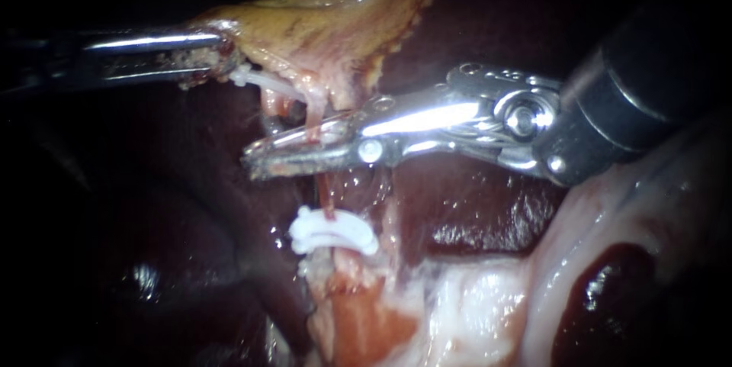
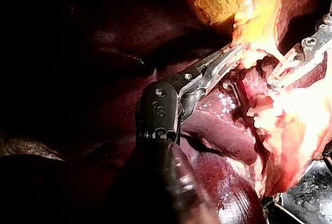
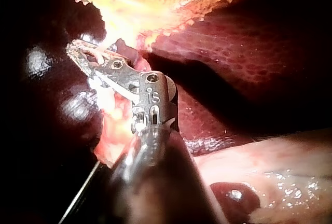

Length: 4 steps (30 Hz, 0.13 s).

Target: Clipping third clip right tube

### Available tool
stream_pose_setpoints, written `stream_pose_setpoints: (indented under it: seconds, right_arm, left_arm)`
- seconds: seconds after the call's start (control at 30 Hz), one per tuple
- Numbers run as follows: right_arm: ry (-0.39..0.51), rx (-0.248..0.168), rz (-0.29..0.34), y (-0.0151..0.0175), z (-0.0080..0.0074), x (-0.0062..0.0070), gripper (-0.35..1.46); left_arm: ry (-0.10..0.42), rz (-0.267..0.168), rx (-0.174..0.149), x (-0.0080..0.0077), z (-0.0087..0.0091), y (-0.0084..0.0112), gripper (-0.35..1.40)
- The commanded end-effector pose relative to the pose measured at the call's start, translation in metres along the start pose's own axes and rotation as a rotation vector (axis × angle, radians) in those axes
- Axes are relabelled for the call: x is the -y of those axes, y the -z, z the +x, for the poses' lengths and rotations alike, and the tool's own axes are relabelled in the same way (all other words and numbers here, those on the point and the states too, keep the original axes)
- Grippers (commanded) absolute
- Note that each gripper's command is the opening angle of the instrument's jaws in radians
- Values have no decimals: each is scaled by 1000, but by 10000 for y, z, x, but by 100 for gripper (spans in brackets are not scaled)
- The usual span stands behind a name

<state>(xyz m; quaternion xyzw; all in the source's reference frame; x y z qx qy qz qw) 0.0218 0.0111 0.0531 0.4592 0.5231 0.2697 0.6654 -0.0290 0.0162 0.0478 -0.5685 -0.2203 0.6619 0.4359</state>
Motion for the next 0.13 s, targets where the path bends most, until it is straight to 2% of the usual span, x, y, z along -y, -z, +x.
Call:
stream_pose_setpoints:
  seconds: [0.03, 0.13]
  right_arm:
    - [1, 0, -1, -1, 0, 0, -35]
    - [-5, -1, -1, -1, 0, 0, -35]
  left_arm:
    - [0, 0, 0, 0, 0, 0, -35]
    - [0, 0, 0, 0, 0, 0, -35]
